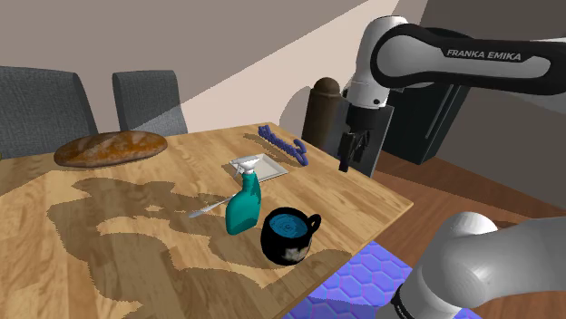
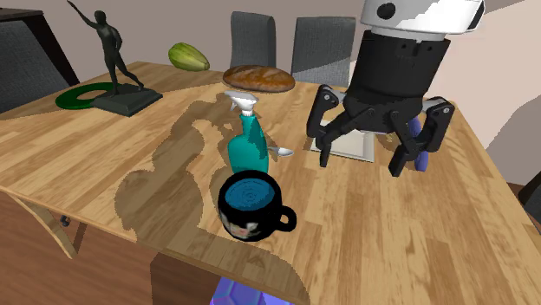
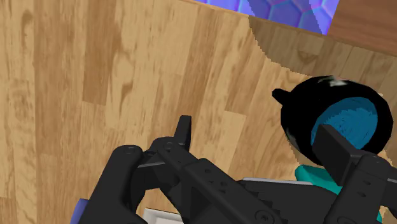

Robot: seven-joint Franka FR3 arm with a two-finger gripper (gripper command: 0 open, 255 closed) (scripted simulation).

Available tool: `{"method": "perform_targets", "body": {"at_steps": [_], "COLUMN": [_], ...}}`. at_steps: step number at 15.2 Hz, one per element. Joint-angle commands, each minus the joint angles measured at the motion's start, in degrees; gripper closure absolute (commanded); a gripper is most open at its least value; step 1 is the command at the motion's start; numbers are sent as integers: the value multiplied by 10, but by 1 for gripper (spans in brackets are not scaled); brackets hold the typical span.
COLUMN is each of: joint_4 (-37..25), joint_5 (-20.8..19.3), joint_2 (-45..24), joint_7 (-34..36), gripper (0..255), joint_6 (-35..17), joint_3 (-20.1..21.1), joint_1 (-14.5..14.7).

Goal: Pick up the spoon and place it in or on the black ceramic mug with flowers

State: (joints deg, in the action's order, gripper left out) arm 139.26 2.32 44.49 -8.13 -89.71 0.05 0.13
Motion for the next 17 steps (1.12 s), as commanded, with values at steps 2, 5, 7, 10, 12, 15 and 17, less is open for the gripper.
{"method": "perform_targets", "body": {"at_steps": [2, 5, 7, 10, 12, 15, 17], "joint_4": [-2, -11, -22, -44, -62, -96, -122], "joint_5": [6, 21, 29, 38, 41, 41, 38], "joint_2": [-18, -74, -114, -177, -220, -287, -332], "joint_7": [11, 43, 63, 94, 114, 145, 166], "gripper": [0, 0, 0, 0, 0, 0, 0], "joint_6": [-15, -59, -86, -124, -147, -178, -195], "joint_3": [8, 30, 44, 63, 75, 91, 100], "joint_1": [2, 6, 8, 11, 12, 14, 15]}}
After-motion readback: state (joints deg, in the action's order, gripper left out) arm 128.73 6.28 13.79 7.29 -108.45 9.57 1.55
